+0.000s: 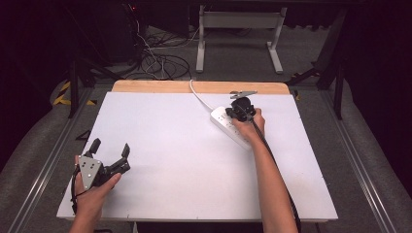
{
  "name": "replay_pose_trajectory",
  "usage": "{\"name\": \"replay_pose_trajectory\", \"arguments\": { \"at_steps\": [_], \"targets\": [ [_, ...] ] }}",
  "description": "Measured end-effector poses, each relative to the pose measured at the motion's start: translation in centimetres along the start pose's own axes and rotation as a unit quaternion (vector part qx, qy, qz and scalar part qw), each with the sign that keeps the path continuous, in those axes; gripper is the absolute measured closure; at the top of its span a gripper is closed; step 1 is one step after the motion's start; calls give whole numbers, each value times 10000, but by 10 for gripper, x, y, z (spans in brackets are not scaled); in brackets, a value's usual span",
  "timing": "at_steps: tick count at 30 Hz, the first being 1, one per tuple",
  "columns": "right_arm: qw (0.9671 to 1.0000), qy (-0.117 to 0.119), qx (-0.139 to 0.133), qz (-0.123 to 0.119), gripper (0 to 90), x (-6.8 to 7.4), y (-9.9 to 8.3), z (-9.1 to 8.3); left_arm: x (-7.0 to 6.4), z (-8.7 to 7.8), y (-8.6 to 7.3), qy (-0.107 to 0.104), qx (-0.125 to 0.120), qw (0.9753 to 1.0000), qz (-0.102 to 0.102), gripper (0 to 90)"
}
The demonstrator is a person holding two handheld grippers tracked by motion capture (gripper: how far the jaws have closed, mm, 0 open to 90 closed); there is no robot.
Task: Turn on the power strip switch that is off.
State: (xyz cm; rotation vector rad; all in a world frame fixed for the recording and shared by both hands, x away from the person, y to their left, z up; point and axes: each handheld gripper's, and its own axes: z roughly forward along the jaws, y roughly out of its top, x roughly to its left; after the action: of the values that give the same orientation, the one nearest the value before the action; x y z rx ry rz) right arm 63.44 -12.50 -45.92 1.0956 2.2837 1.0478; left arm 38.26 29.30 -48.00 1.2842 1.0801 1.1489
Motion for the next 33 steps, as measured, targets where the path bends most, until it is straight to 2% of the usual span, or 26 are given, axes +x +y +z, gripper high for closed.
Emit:
{"name": "replay_pose_trajectory", "arguments": {
  "at_steps": [7, 11, 28, 33],
  "targets": [
    [9999, -103, 97, -33, 900, 3, 2, 1, 0, 0, 0, 1, -6, 10000, 2, 82],
    [9999, -62, 117, 44, 900, 2, 3, 1, 0, 0, 0, -9, 2, 10000, 13, 82],
    [9998, -87, 183, -2, 900, 3, 4, 1, 0, 0, 0, -1, 2, 10000, 0, 82],
    [9997, -54, 218, 118, 900, 2, 5, 1, 0, 0, 0, -12, 10, 10000, 6, 82]
  ]
}}
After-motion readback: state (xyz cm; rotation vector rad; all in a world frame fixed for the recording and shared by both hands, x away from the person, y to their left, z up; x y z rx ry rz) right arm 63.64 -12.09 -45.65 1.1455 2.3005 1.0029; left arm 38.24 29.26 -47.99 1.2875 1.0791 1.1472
